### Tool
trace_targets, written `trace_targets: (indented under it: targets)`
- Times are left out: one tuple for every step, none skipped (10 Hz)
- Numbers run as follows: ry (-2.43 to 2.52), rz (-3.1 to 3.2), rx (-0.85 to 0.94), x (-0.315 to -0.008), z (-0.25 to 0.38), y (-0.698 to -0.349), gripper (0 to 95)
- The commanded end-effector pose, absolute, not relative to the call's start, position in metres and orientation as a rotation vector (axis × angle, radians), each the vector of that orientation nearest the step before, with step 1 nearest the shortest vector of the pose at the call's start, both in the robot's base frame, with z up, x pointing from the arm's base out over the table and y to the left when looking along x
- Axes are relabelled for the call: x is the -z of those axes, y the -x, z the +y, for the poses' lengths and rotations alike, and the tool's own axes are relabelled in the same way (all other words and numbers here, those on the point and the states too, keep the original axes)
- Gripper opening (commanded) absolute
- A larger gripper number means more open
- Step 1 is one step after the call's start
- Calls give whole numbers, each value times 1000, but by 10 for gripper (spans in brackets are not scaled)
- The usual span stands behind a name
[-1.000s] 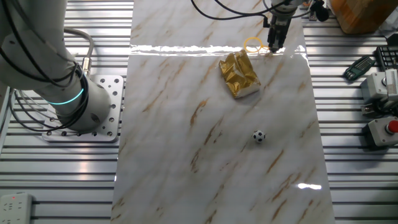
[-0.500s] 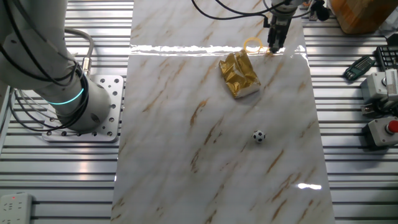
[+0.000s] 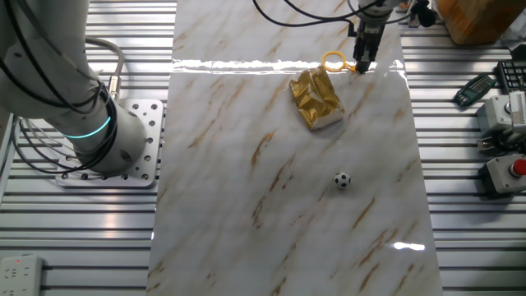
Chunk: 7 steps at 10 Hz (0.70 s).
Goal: Remove the bubble ring from the ball
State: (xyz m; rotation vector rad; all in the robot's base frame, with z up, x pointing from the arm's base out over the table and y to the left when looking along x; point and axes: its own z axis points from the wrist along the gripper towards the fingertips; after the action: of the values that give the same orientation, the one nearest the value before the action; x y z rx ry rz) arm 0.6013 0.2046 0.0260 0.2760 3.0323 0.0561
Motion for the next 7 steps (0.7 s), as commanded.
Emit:
trace_targets:
  targets:
    - [-267, 3033, -56, -26, 204, -601, 380]
    - [-267, 3033, -56, -26, 204, -601, 380]
    - [-177, 3039, -18, -29, 202, -603, 380]
    - [-109, 3041, 15, -34, 199, -604, 380]
    - [6, 3039, 39, -43, 190, -610, 380]
    - [97, 3038, 43, -55, 176, -617, 380]
    - [137, 3036, 31, -66, 162, -622, 380]
